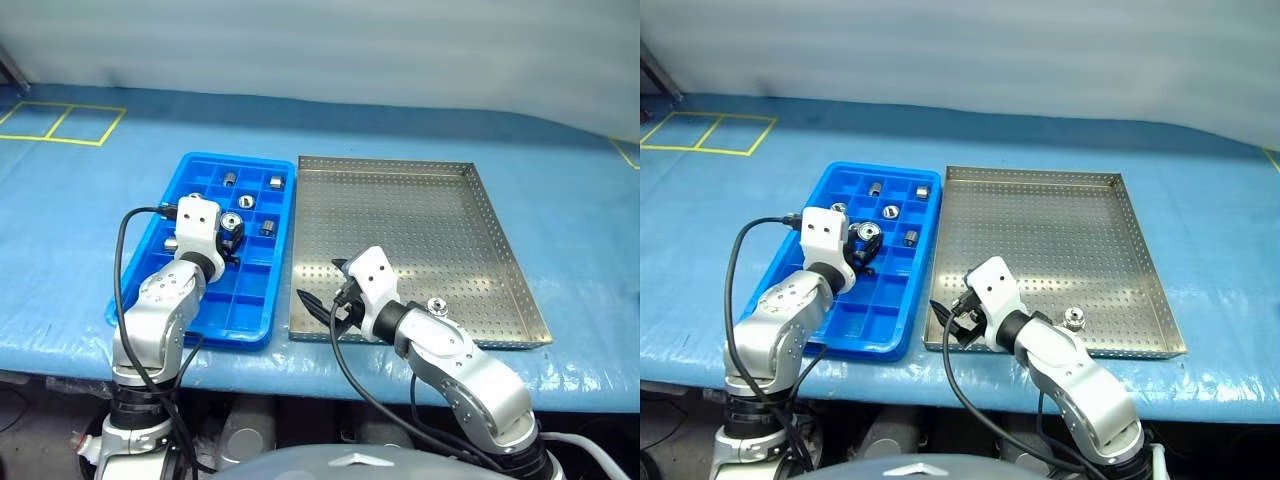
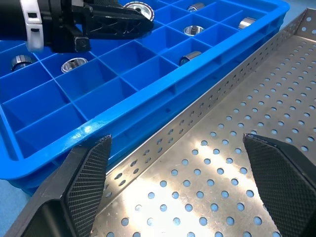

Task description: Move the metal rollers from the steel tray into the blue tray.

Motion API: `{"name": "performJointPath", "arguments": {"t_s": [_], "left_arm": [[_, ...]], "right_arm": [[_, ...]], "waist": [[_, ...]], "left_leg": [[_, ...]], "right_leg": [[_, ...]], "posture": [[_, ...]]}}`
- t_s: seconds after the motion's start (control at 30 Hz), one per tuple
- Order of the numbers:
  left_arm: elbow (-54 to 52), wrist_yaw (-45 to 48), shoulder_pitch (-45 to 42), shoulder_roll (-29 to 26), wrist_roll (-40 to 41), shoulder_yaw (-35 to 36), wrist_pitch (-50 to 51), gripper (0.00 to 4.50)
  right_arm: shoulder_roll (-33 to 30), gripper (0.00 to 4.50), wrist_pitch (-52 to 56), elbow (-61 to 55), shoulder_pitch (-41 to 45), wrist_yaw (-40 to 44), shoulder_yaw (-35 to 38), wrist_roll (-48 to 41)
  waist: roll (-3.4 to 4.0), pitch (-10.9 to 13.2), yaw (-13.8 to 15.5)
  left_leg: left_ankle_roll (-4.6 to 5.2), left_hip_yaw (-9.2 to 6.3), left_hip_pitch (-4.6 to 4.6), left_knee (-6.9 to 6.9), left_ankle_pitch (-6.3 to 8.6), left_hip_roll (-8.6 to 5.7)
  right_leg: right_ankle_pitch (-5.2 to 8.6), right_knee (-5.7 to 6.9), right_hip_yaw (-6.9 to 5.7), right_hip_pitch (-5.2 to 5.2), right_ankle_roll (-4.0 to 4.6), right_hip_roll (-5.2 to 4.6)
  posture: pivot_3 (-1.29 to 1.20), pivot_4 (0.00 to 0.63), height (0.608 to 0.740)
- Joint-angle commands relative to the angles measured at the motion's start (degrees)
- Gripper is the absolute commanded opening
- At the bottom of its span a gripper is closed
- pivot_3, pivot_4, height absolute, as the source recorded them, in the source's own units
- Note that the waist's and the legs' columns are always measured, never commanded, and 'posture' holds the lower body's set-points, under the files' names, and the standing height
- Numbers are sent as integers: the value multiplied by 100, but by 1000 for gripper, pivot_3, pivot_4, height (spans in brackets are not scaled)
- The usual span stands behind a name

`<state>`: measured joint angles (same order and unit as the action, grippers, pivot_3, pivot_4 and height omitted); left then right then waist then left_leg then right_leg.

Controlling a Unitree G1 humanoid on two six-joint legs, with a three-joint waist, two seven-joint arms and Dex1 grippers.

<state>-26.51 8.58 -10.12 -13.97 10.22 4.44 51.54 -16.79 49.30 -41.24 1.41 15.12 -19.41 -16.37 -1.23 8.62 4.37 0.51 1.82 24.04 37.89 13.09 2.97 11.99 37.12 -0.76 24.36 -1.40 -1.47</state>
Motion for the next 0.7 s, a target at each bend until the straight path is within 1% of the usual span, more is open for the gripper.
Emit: {"name": "performJointPath", "arguments": {"t_s": [0.03, 0.2, 0.57, 0.63, 0.67, 0.7], "left_arm": [[-387, 14, 57, -75, 50, -1, 184, 1889], [-304, -103, 142, 74, 9, 22, 172, 1889], [-113, -189, 205, 84, -33, -27, 418, 1889], [-90, -217, 187, 163, 8, 43, 403, 2616], [-80, -228, 178, 174, -2, 51, 377, 2847], [-80, -240, 175, 178, -19, 45, 361, 3187]], "right_arm": [[26, 4500, -13, -240, 52, 39, 12, -71], [37, 4500, -6, -240, 36, 35, -2, -79], [48, 4500, 23, -271, -22, -7, 55, -91], [57, 4500, 25, -273, -35, -20, 63, -90], [59, 4500, 28, -272, -41, -26, 66, -87], [54, 4500, 30, -278, -52, -28, 72, -84]], "waist": [[0, 0, 3], [-1, 0, 12], [-1, 1, 12], [-1, 0, 12], [-1, 0, 12], [-1, 0, 10]], "left_leg": [[0, -1, 0, -1, 0, 1], [0, -1, 1, -2, 0, 1], [0, -1, 3, -5, 0, 0], [0, -1, 3, -5, 0, 1], [0, -1, 3, -5, 0, 1], [0, -1, 2, -5, 0, 1]], "right_leg": [[0, 0, -1, 1, 0, 1], [1, -2, -1, 1, 1, 0], [0, -7, -1, 2, 1, 0], [0, -7, -2, 2, 1, 0], [0, -7, -2, 2, 1, 0], [0, -7, -1, 1, 1, -1]], "posture": [[221, 150, 740], [224, 150, 740], [215, 150, 740], [215, 150, 740], [215, 150, 740], [206, 150, 740]]}}
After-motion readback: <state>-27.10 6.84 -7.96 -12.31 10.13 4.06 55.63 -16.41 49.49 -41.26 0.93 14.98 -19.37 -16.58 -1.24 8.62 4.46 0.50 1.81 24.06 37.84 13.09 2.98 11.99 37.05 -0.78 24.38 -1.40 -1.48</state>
